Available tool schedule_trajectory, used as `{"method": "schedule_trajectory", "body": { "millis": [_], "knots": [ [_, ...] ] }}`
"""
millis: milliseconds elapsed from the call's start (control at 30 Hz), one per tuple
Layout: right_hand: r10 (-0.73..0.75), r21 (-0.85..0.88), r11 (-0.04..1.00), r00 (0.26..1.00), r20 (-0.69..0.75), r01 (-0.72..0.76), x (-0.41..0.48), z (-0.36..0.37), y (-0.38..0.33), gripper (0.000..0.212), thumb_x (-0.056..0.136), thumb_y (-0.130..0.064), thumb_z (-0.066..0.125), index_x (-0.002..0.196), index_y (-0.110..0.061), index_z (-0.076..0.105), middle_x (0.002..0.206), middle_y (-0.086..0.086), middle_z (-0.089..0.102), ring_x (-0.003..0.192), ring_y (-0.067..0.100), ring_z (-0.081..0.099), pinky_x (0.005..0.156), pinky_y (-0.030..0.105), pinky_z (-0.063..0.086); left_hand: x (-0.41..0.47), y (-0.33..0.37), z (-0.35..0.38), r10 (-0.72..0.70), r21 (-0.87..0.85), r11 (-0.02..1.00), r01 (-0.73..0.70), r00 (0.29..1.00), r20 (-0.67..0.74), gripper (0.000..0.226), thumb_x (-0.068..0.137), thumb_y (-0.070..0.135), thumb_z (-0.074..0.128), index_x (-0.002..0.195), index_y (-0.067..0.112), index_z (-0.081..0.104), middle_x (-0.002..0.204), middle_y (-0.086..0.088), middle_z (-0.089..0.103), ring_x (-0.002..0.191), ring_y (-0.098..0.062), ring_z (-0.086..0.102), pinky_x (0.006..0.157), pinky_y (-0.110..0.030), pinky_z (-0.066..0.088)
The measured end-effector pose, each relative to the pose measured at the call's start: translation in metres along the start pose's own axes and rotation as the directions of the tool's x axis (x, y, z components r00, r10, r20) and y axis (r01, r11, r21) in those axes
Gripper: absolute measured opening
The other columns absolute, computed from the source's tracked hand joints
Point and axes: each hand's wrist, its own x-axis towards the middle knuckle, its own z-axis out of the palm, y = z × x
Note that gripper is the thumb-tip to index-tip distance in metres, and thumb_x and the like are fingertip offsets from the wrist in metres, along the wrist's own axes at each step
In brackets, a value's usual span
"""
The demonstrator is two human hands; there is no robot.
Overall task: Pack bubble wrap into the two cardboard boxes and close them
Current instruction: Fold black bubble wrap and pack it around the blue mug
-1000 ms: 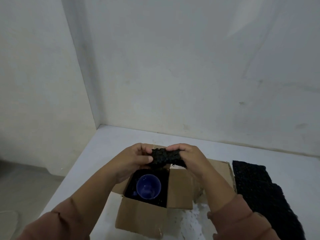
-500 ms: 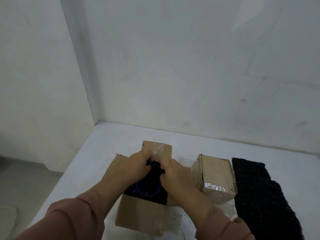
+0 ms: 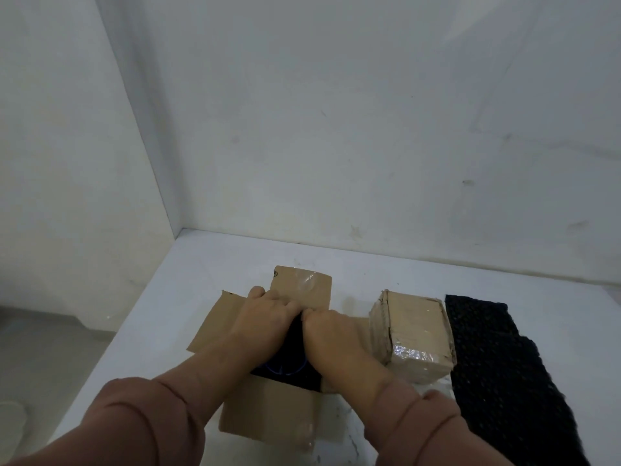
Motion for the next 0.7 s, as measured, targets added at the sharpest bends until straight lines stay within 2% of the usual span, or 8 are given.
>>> {"method": "schedule_trajectory", "body": {
  "millis": [133, 167, 233, 267, 333, 433, 533, 700],
  "knots": [
    [-0.019, -0.01, 1.0, 1.0, -0.002, 0.019, -0.001, -0.003, -0.002, 0.022, 0.091, -0.009, 0.042, 0.112, -0.006, 0.049, 0.107, 0.013, 0.061, 0.093, 0.031, 0.06, 0.066, 0.035, 0.035, 0.006, 0.001, 0.017, -0.012, -0.039, 0.999, 0.011, 1.0, -0.027, 0.031, 0.043, 0.018, 0.074, 0.064, 0.027, 0.053, 0.047, 0.011, 0.052, 0.042, -0.011, 0.052, 0.067, -0.027, 0.031],
    [-0.016, 0.006, 1.0, 1.0, -0.012, 0.016, -0.002, -0.001, -0.001, 0.022, 0.091, -0.007, 0.041, 0.111, -0.007, 0.048, 0.107, 0.014, 0.061, 0.092, 0.031, 0.06, 0.065, 0.035, 0.034, 0.007, 0.002, 0.019, -0.025, -0.052, 0.998, 0.023, 0.999, -0.031, 0.029, 0.051, 0.017, 0.073, 0.072, 0.025, 0.055, 0.055, 0.01, 0.057, 0.048, -0.012, 0.056, 0.072, -0.028, 0.032],
    [0.004, 0.069, 0.998, 1.0, -0.023, -0.003, -0.003, 0.002, 0.001, 0.02, 0.091, -0.004, 0.04, 0.108, -0.008, 0.047, 0.104, 0.013, 0.06, 0.087, 0.029, 0.06, 0.062, 0.033, 0.033, 0.006, 0.006, 0.017, -0.081, -0.023, 0.996, 0.082, 0.996, 0.039, 0.028, 0.074, 0.016, 0.061, 0.101, 0.018, 0.053, 0.088, 0.002, 0.062, 0.076, -0.018, 0.062, 0.082, -0.029, 0.034],
    [0.01, 0.089, 0.996, 1.0, -0.025, -0.007, -0.002, 0.003, 0.001, 0.02, 0.09, -0.003, 0.04, 0.108, -0.008, 0.047, 0.104, 0.013, 0.059, 0.085, 0.028, 0.06, 0.061, 0.032, 0.034, 0.006, 0.006, 0.016, -0.09, -0.009, 0.996, 0.091, 0.994, 0.064, 0.032, 0.082, 0.015, 0.054, 0.113, 0.016, 0.048, 0.103, -0.002, 0.059, 0.089, -0.021, 0.06, 0.084, -0.028, 0.033],
    [0.029, 0.112, 0.993, 0.999, -0.014, -0.027, 0.002, 0.007, 0.001, 0.021, 0.09, -0.003, 0.04, 0.11, -0.008, 0.047, 0.106, 0.014, 0.059, 0.085, 0.029, 0.061, 0.06, 0.032, 0.035, 0.005, 0.007, 0.01, -0.14, -0.044, 0.988, 0.146, 0.983, 0.116, 0.036, 0.088, 0.016, 0.05, 0.122, 0.016, 0.042, 0.115, -0.002, 0.054, 0.099, -0.023, 0.056, 0.078, -0.026, 0.03],
    [0.056, 0.11, 0.992, 0.998, 0.006, -0.056, 0.005, 0.012, 0.0, 0.025, 0.091, -0.004, 0.04, 0.115, -0.008, 0.046, 0.111, 0.016, 0.056, 0.089, 0.032, 0.061, 0.061, 0.033, 0.039, 0.005, 0.004, 0.011, -0.186, -0.13, 0.971, 0.203, 0.974, 0.13, 0.034, 0.088, 0.018, 0.052, 0.12, 0.019, 0.043, 0.114, -0.002, 0.057, 0.095, -0.024, 0.058, 0.073, -0.027, 0.037],
    [0.08, 0.088, 0.993, 0.996, 0.029, -0.082, 0.005, 0.012, 0.002, 0.028, 0.092, -0.003, 0.041, 0.12, -0.006, 0.046, 0.115, 0.017, 0.055, 0.095, 0.032, 0.061, 0.066, 0.034, 0.043, 0.007, -0.001, 0.015, -0.17, -0.163, 0.967, 0.195, 0.974, 0.153, 0.037, 0.089, 0.02, 0.051, 0.125, 0.023, 0.045, 0.113, -0.002, 0.058, 0.093, -0.026, 0.06, 0.074, -0.032, 0.045],
    [0.074, 0.089, 0.993, 0.993, 0.091, -0.082, -0.001, 0.003, -0.001, 0.02, 0.089, -0.005, 0.044, 0.105, -0.007, 0.056, 0.106, 0.014, 0.059, 0.091, 0.029, 0.059, 0.067, 0.036, 0.048, 0.01, -0.008, 0.022, -0.104, -0.22, 0.966, 0.138, 0.982, 0.16, 0.038, 0.092, 0.014, 0.047, 0.128, 0.022, 0.046, 0.116, -0.005, 0.054, 0.086, -0.026, 0.065, 0.072, -0.039, 0.055]
  ]
}}
